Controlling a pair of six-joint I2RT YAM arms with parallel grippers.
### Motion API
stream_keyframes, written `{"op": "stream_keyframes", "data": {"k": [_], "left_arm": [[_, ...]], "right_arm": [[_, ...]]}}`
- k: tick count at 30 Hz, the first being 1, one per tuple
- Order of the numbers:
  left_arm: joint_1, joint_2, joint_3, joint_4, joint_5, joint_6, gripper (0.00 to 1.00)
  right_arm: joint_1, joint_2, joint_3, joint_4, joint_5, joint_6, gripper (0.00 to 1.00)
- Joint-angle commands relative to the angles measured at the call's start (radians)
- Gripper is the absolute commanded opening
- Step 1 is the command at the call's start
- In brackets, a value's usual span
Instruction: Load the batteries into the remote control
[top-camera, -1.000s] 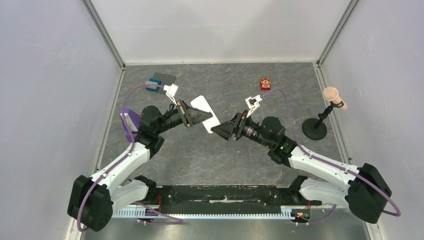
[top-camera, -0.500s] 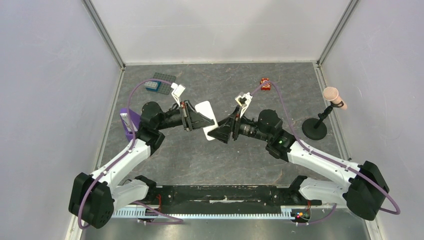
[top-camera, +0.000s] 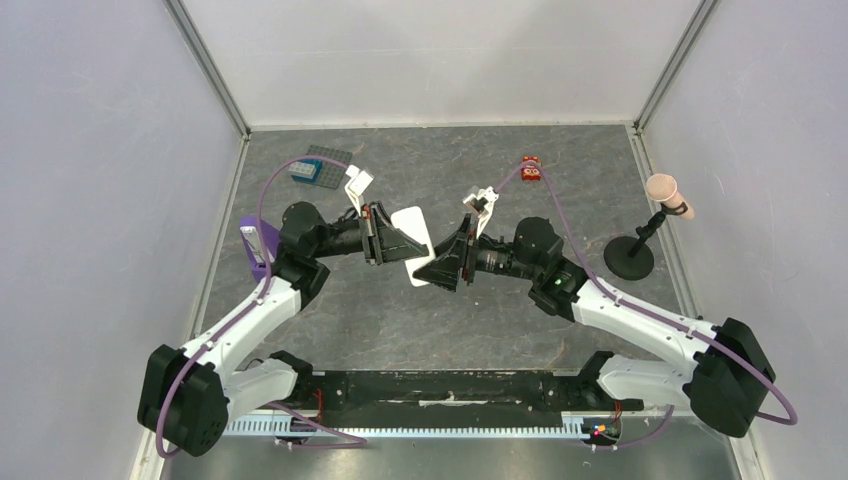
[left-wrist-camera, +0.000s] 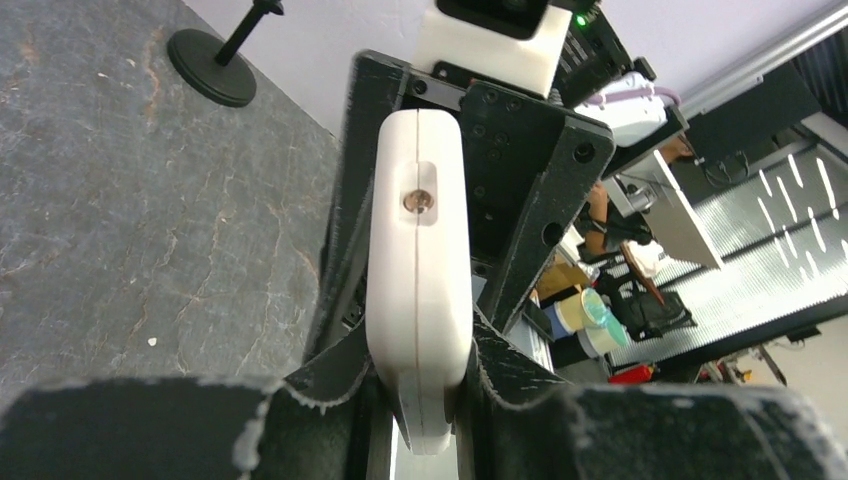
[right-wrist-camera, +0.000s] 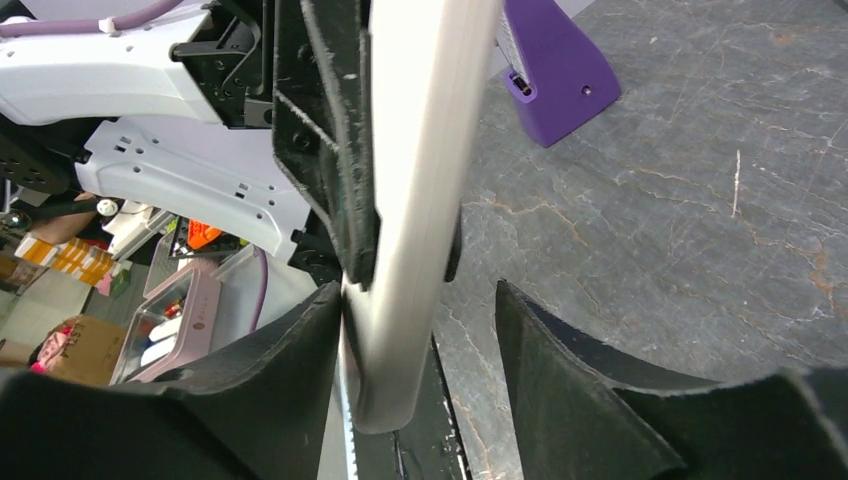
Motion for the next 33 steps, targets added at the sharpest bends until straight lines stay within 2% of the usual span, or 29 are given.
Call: {"op": "stream_keyframes", "data": {"k": [1,8,10,16,18,20,21,23,26,27,30,33], "left_arm": [[0.005,-0.008,0.057,0.074,0.103,0.013,0.02],[0.005,-0.010,0.079,0.018,0.199,0.095,0.02],[0.005,-0.005,0.084,0.015,0.220,0.098,0.02],[0.005,0.002,0.097,0.000,0.203,0.095,0.04],[0.005,0.003,0.100,-0.013,0.189,0.099,0.15],[0.005,-0.002,0.101,-0.035,0.168,0.115,0.32],[0.005,-0.008,0.103,-0.072,0.149,0.144,0.43],[0.005,-0.023,0.112,-0.174,0.104,0.221,0.56],[0.005,-0.048,0.121,-0.303,0.031,0.317,0.64],[0.005,-0.052,0.120,-0.313,0.019,0.328,0.63],[0.005,-0.044,0.122,-0.314,0.009,0.307,0.38],[0.004,-0.018,0.120,-0.288,0.025,0.244,0.24]], "right_arm": [[-0.005,0.017,0.068,-0.017,-0.017,-0.025,0.62],[-0.006,0.058,0.106,-0.060,-0.086,0.002,0.51],[-0.006,0.061,0.103,-0.064,-0.093,0.004,0.46],[-0.005,0.068,0.098,-0.068,-0.106,0.005,0.16],[-0.006,0.067,0.098,-0.071,-0.101,0.006,0.08],[-0.006,0.061,0.098,-0.081,-0.071,0.006,0.03],[-0.005,0.056,0.097,-0.081,-0.061,0.005,0.01],[-0.007,0.046,0.097,-0.089,-0.032,0.003,0.00],[-0.007,0.030,0.094,-0.097,0.001,0.001,0.00],[-0.007,0.030,0.095,-0.095,-0.001,0.002,0.00],[-0.007,0.035,0.100,-0.083,-0.003,0.023,0.00],[-0.007,0.049,0.107,-0.071,-0.004,0.058,0.00]]}}
